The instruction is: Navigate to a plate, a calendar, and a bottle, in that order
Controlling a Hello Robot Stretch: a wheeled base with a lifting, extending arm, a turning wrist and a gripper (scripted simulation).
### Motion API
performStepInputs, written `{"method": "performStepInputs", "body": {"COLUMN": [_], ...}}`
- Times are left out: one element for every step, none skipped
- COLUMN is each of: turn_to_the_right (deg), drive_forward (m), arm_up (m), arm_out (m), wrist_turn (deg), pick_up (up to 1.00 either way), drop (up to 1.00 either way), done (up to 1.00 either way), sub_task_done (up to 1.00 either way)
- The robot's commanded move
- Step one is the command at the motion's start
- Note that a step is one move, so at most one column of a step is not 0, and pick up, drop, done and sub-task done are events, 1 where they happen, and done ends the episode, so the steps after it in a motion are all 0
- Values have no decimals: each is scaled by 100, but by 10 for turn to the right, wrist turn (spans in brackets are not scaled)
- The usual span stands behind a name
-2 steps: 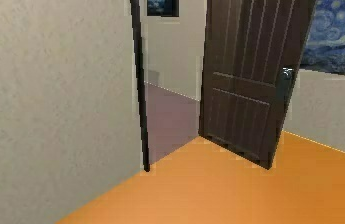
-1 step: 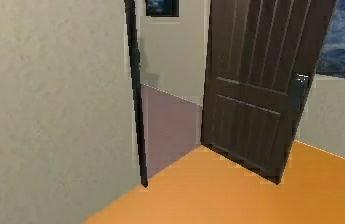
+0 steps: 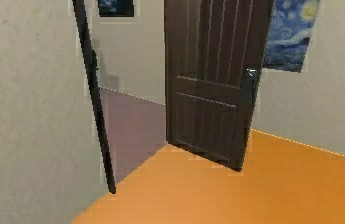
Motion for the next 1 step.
{"method": "performStepInputs", "body": {"turn_to_the_right": [0], "drive_forward": [100], "arm_up": [0], "arm_out": [0], "wrist_turn": [0], "pick_up": [0], "drop": [0], "done": [0], "sub_task_done": [0]}}
